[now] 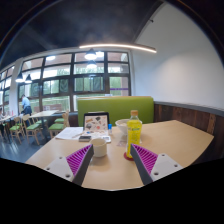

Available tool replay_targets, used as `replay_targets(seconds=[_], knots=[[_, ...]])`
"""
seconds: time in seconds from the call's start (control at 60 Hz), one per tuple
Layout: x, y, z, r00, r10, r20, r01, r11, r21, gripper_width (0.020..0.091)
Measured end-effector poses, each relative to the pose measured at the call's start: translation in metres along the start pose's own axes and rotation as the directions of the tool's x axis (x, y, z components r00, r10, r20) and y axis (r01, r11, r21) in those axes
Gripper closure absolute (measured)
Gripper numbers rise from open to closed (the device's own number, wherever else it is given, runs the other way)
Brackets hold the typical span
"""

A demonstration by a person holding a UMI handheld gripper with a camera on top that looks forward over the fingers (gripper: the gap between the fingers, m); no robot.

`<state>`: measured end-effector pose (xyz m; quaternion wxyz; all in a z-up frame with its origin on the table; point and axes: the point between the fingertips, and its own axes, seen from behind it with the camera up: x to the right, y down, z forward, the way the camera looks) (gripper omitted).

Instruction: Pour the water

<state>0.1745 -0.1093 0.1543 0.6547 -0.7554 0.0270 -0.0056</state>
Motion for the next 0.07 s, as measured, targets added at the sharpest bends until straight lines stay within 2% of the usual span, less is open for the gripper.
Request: replay_targets(seconds=[0.067], knots=[[-0.023,0.001,-0.027,0.999,-0.003,0.037,0.003,1.000,0.000,0.0282]])
